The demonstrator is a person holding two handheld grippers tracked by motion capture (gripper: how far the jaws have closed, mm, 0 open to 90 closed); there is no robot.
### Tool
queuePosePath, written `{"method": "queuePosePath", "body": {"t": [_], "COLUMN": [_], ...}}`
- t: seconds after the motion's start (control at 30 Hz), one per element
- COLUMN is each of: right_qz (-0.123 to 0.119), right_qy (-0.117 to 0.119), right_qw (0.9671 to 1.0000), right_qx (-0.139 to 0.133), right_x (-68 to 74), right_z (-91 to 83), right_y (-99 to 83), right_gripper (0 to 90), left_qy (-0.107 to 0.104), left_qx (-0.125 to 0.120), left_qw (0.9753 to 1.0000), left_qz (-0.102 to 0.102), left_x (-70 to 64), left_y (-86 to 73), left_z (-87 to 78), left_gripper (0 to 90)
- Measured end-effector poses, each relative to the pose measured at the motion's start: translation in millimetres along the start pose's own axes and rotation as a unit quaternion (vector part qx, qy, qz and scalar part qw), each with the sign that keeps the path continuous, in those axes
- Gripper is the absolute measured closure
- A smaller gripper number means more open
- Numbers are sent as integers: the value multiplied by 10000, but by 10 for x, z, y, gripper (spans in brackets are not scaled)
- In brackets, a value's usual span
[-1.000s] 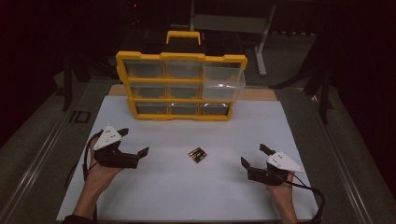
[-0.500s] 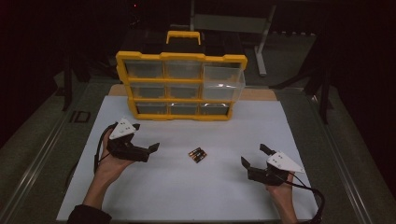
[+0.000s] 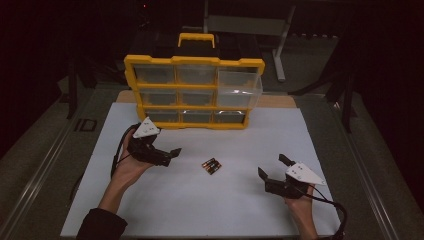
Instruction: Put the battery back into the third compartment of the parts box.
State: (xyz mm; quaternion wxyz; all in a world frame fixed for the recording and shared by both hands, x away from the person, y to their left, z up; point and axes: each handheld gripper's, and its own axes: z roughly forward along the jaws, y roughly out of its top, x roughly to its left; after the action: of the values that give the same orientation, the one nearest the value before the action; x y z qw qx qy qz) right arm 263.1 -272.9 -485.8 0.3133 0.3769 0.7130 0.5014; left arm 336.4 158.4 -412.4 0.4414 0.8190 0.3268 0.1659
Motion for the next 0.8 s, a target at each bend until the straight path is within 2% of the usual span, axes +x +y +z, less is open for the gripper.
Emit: {"method": "queuePosePath", "body": {"t": [0.6, 0.8], "right_qz": [49, 44], "right_qy": [-58, -32], "right_qw": [10000, 10000], "right_qx": [-36, -50], "right_x": [-15, -5], "right_z": [-9, -7], "right_y": [1, -1], "right_gripper": [114, 113], "left_qy": [-280, -344], "left_qx": [388, 564], "left_qw": [9988, 9977], "left_qz": [39, 142], "left_x": [-45, -88], "left_y": [209, 268], "left_z": [280, 383], "left_gripper": [0, 0]}}
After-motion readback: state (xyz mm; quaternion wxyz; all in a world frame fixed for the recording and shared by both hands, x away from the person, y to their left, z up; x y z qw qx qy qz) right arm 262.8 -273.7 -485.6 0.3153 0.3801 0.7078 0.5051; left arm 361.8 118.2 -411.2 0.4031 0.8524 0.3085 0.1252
